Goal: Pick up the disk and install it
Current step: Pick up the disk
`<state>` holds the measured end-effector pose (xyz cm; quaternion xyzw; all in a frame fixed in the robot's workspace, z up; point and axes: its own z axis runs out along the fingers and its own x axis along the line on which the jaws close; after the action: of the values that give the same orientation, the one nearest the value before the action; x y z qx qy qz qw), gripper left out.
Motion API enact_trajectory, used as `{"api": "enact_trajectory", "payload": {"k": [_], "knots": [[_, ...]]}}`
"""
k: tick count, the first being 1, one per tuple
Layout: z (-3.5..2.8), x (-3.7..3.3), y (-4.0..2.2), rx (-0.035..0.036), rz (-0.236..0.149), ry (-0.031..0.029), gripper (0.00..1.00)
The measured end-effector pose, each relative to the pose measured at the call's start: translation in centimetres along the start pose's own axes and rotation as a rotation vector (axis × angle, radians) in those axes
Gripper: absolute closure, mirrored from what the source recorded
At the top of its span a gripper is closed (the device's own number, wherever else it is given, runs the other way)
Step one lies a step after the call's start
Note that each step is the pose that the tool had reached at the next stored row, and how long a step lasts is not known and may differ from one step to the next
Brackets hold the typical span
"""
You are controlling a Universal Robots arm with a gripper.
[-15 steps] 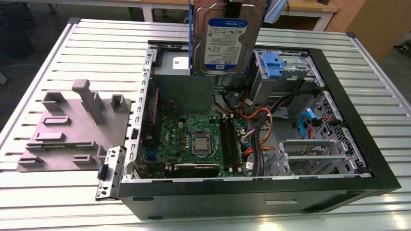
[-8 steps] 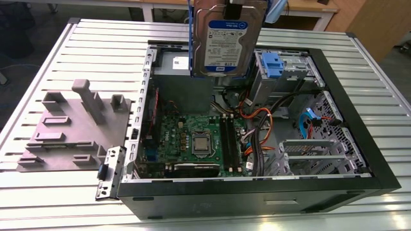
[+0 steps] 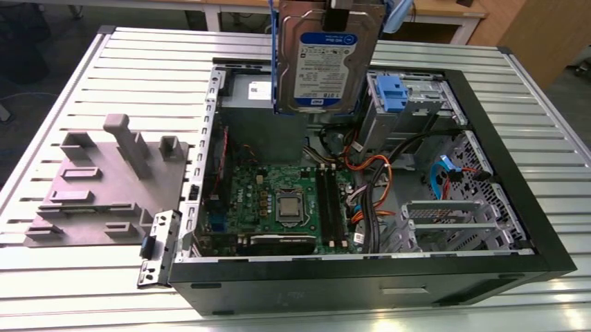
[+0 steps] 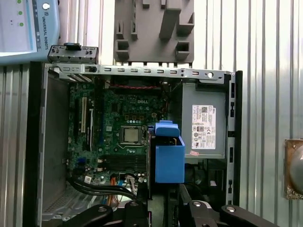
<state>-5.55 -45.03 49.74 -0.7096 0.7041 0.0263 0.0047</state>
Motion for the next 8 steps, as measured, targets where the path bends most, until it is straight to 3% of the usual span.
{"api": "enact_trajectory", "payload": {"k": [8], "knots": [[0.00, 0.62, 0.00, 0.0000, 0.000, 0.0000, 0.65]]}}
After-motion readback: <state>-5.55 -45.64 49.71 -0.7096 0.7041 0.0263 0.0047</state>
